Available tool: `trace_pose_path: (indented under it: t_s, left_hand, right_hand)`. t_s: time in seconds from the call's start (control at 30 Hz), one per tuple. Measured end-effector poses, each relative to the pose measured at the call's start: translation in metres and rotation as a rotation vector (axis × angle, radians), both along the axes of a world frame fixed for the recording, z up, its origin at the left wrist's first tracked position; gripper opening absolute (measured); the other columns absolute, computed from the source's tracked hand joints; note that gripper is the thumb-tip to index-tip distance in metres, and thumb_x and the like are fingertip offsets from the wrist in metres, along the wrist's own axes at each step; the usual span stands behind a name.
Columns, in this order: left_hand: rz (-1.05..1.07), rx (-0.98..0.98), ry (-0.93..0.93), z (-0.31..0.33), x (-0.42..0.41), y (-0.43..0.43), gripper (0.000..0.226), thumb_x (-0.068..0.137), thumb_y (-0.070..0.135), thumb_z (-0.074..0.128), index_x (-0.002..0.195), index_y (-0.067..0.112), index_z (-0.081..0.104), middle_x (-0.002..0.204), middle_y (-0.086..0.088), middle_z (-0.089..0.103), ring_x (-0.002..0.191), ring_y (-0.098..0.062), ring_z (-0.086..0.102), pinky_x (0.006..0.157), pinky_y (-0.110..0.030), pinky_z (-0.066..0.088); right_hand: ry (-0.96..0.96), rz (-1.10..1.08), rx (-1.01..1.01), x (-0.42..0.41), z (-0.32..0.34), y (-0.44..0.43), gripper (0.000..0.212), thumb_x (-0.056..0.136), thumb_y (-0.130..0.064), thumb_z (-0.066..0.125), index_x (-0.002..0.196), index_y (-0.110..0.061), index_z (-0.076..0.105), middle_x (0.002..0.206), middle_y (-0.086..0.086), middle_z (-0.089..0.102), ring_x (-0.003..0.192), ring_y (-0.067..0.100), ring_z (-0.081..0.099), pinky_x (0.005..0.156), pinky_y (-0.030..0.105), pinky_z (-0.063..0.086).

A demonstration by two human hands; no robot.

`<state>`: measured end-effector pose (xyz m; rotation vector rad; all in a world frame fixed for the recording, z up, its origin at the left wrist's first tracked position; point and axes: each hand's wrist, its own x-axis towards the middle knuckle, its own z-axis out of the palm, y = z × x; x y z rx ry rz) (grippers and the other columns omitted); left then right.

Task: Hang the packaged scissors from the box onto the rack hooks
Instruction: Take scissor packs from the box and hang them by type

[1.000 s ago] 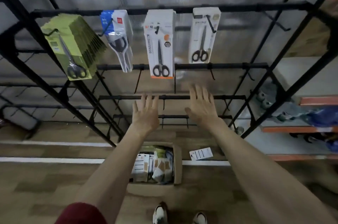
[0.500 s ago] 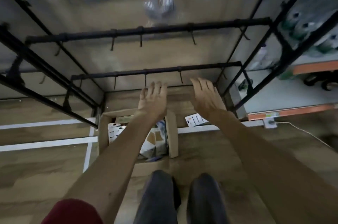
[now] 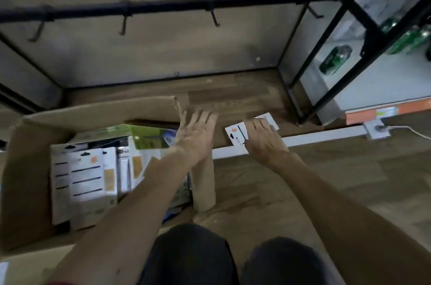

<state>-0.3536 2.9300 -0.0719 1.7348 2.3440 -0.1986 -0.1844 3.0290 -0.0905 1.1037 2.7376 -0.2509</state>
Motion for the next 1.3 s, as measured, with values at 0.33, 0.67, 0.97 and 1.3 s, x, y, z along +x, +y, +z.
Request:
trace_pose_path:
  t_s: [0.33, 0.67, 0.97, 1.3]
  left_hand:
    - [-0.154, -0.187, 0.176, -0.041, -0.009, 0.032, 0.066, 0.099, 0.015, 0.047, 0.159, 0.020, 0.022, 0.168, -0.004, 0.015, 0.156, -0.026, 0.009, 0.124, -0.057, 0.006]
    - [-0.088, 0.026, -0.028, -0.045, -0.023, 0.053, 0.039, 0.101, 0.015, 0.047, 0.134, 0.033, 0.057, 0.147, 0.014, 0.048, 0.139, -0.012, 0.040, 0.119, -0.047, 0.019]
    - [-0.089, 0.006, -0.078, -0.044, -0.017, 0.053, 0.041, 0.099, 0.018, 0.051, 0.138, 0.034, 0.051, 0.147, 0.013, 0.047, 0.143, -0.012, 0.035, 0.124, -0.048, 0.012]
    - [-0.095, 0.027, -0.068, -0.050, -0.013, 0.053, 0.042, 0.097, 0.014, 0.054, 0.136, 0.028, 0.054, 0.141, 0.009, 0.053, 0.140, -0.016, 0.040, 0.123, -0.049, 0.018]
  right_hand:
    - [-0.050, -0.069, -0.075, -0.014, -0.071, 0.035, 0.055, 0.094, -0.014, 0.056, 0.145, -0.009, 0.037, 0.145, 0.013, 0.046, 0.135, 0.031, 0.037, 0.106, 0.039, 0.036]
    - [-0.209, -0.045, -0.069, -0.059, -0.141, 0.060, 0.064, 0.088, -0.009, 0.067, 0.142, -0.010, 0.032, 0.148, 0.009, 0.039, 0.140, 0.029, 0.032, 0.107, 0.040, 0.038]
    - [-0.484, 0.179, -0.024, -0.082, -0.185, 0.074, 0.103, 0.088, -0.016, 0.071, 0.158, -0.012, -0.005, 0.167, 0.008, -0.001, 0.153, 0.033, -0.004, 0.123, 0.049, 0.015]
    - [-0.291, 0.193, 0.125, -0.097, -0.174, 0.065, 0.059, 0.080, -0.020, 0.077, 0.134, -0.018, 0.054, 0.132, 0.001, 0.051, 0.122, 0.022, 0.041, 0.099, 0.037, 0.041]
